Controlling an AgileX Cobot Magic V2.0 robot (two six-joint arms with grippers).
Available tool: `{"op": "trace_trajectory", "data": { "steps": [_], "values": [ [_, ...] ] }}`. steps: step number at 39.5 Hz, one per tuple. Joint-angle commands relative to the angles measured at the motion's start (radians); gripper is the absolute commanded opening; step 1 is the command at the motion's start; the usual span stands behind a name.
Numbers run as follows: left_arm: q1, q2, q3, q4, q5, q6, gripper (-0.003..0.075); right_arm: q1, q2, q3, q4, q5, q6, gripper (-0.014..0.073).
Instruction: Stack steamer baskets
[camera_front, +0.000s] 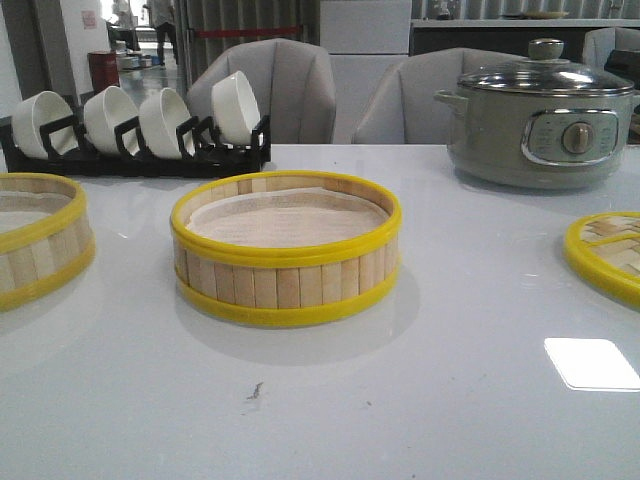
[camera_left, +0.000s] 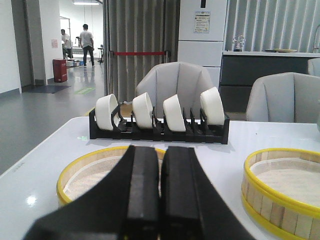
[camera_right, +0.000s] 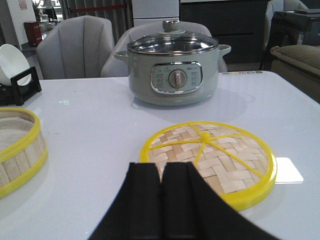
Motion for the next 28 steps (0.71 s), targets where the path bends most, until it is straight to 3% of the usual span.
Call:
{"op": "trace_trajectory", "data": {
  "steps": [1,9,13,20,28],
  "values": [
    [0.001,-0.011,0.001,-0.002,-0.079,-0.002,0.0083,-0.006,-0.019,-0.015,-0.003,-0.088,-0.007,0.0067],
    [0.001,-0.009,-0.018,-0.014,-0.064,-0.002,0.0083,-0.006,-0.019,-0.015,-0.003,-0.088,-0.007,0.0067],
    [0.001,0.037,-0.112,-0.017,0.04,-0.002,0.0083,-0.006,-0.019,-0.015,-0.003,-0.088,-0.007,0.0067],
    [-0.006,0.253,-0.458,0.069,0.305,-0.002,0.0083,-0.006,-0.019,-0.015,-0.003,-0.088,-0.007,0.0067],
    [-0.048,0.561,-0.868,0.156,0.461,-0.002,0.0083,-0.006,-0.019,-0.015,-0.003,-0.088,-0.007,0.0067]
  ]
}}
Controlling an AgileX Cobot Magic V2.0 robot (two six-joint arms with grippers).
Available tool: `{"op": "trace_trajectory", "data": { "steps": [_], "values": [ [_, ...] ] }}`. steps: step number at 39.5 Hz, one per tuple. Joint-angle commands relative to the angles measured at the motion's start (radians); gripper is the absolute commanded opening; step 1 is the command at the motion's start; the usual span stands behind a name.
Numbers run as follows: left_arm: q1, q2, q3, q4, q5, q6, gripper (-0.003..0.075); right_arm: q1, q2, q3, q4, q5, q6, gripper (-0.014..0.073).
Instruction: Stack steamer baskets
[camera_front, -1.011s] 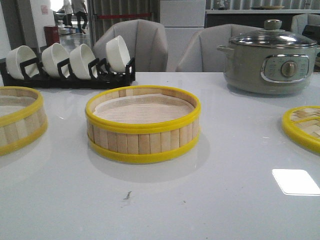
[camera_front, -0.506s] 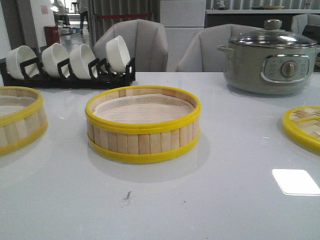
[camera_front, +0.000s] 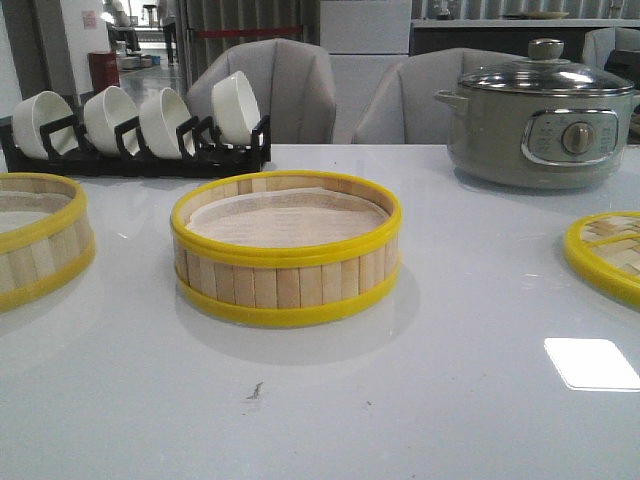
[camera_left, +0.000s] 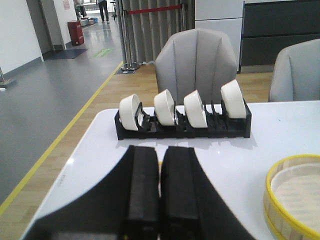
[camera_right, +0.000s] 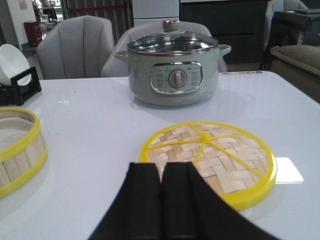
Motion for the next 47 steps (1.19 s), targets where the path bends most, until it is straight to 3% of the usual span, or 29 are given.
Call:
{"op": "trace_trajectory", "data": {
  "steps": [1,11,47],
  "values": [
    [-0.02,0.142,-0.187,0.027,-0.006,0.0,0.0083,-0.006,-0.019,-0.015,-0.003,-0.088,-0.007,0.0067],
    [-0.084,0.394,-0.416,0.027,0.052,0.005,0.0083,-0.006,-0.019,-0.015,-0.003,-0.088,-0.007,0.0067],
    [-0.1,0.429,-0.421,0.03,0.026,0.007,0.0083,-0.006,-0.019,-0.015,-0.003,-0.088,-0.007,0.0067]
  ]
}}
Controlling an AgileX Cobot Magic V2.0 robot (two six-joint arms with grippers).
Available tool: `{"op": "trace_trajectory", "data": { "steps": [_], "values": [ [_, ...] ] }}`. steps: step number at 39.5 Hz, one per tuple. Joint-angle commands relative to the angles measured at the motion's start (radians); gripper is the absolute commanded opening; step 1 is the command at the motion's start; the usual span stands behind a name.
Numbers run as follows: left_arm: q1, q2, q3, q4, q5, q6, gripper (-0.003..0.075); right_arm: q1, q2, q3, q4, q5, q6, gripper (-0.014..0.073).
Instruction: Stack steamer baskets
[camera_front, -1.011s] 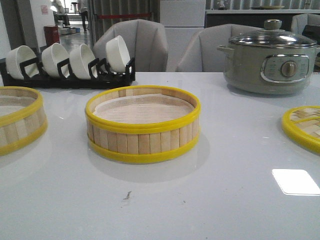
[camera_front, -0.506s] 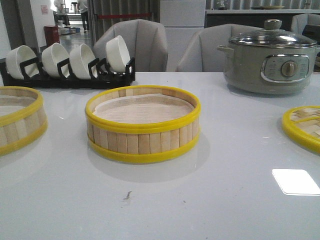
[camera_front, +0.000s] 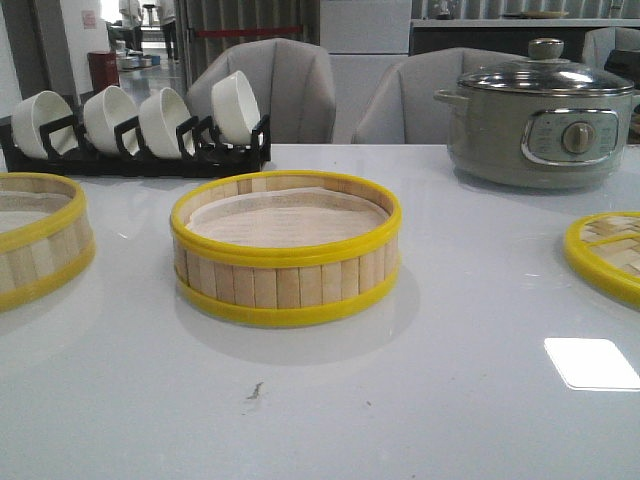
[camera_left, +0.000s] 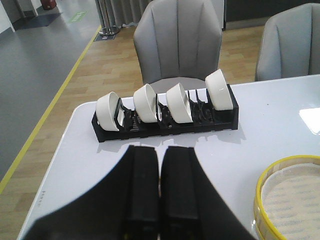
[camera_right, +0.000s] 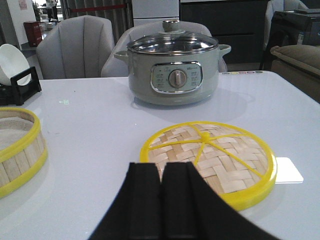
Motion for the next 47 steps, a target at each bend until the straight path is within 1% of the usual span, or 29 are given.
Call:
{"op": "trace_trajectory", "data": {
  "steps": [1,19,21,26,29,33,37,39,43,47],
  "values": [
    [-0.005,-0.007,-0.04,0.008,-0.076,-0.002,0.0083,-0.006,-0.019,-0.015,-0.003,-0.088,-0.007,0.0067],
    [-0.005,-0.007,-0.04,0.008,-0.076,-0.002,0.0083,-0.006,-0.019,-0.015,-0.003,-0.092,-0.007,0.0067],
    [-0.005,-0.007,-0.04,0.008,-0.076,-0.002,0.0083,-0.006,-0.019,-0.015,-0.003,-0.104,-0.007,0.0067],
    [-0.005,-0.007,-0.04,0.006,-0.076,-0.002,0.0083,-0.006,-0.019,-0.016,-0.008,-0.186,-0.008,0.0067],
    [-0.005,-0.007,-0.04,0.006,-0.074,-0.002,0.0083,-0.004,-0.019,-0.024,-0.008,-0.177,-0.005,0.0067],
    [-0.005,-0.007,-0.04,0.006,-0.073,-0.002,0.0083,0.007,-0.013,-0.095,-0.005,-0.036,0.004,0.0067],
    [-0.005,-0.007,-0.04,0.006,-0.07,-0.002,0.0083,0.026,0.041,-0.17,0.009,0.015,0.004,0.0067],
    [-0.005,-0.007,-0.04,0.006,-0.068,-0.002,0.0083,0.027,0.09,-0.233,0.009,0.038,0.004,0.0067],
    [-0.005,-0.007,-0.04,0.006,-0.055,-0.002,0.0083,0.027,0.243,-0.385,0.007,0.097,0.002,0.0067],
    [-0.005,-0.007,-0.04,0.006,-0.051,-0.002,0.0083,0.027,0.44,-0.547,0.007,0.127,-0.017,0.0067]
  ]
}}
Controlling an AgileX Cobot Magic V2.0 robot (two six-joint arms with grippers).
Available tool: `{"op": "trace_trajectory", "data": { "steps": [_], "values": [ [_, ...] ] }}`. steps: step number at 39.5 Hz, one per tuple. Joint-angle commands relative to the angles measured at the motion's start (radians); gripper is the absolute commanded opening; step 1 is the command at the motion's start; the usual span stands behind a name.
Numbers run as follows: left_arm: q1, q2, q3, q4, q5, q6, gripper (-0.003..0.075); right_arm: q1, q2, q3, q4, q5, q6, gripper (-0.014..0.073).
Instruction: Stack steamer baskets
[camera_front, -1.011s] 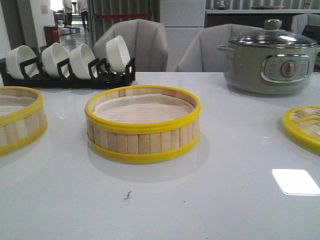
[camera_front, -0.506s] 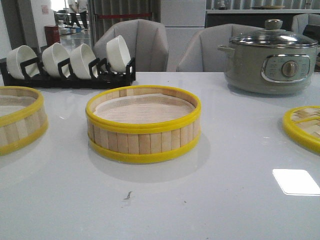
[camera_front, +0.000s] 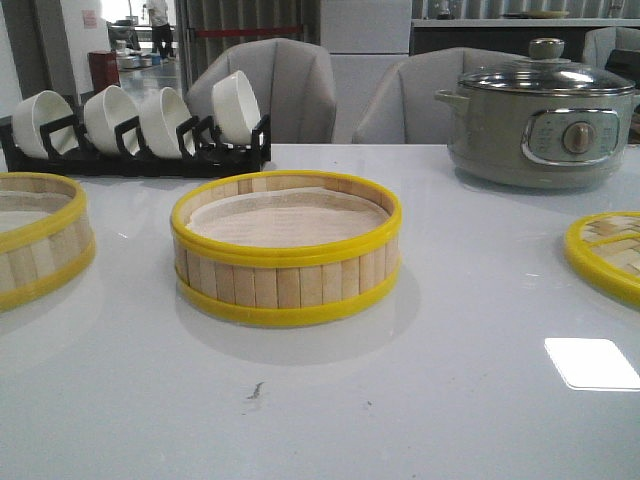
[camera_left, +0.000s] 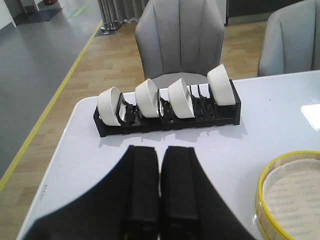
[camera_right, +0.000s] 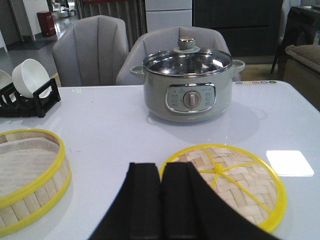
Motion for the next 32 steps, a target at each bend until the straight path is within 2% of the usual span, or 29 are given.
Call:
{"op": "trace_trajectory", "data": {
  "steps": [1,6,12,28,32],
  "values": [
    [-0.005,-0.007,-0.04,0.006,-0.07,-0.002,0.0083,0.0,0.203,-0.184,0.002,-0.048,-0.022,0.0067],
    [-0.005,-0.007,-0.04,0.004,-0.061,-0.002,0.0083,0.0,0.422,-0.376,0.002,0.018,-0.022,0.0067],
    [-0.005,-0.007,-0.04,0.002,-0.038,-0.002,0.0083,0.0,0.581,-0.506,0.003,0.053,-0.022,0.0067],
    [-0.005,-0.007,-0.04,-0.001,-0.011,-0.002,0.0083,0.0,0.647,-0.533,0.01,0.009,-0.01,0.0067],
    [-0.005,-0.007,-0.04,-0.017,0.001,-0.002,0.0083,0.003,0.645,-0.533,0.034,0.039,-0.004,0.0067]
  ]
}}
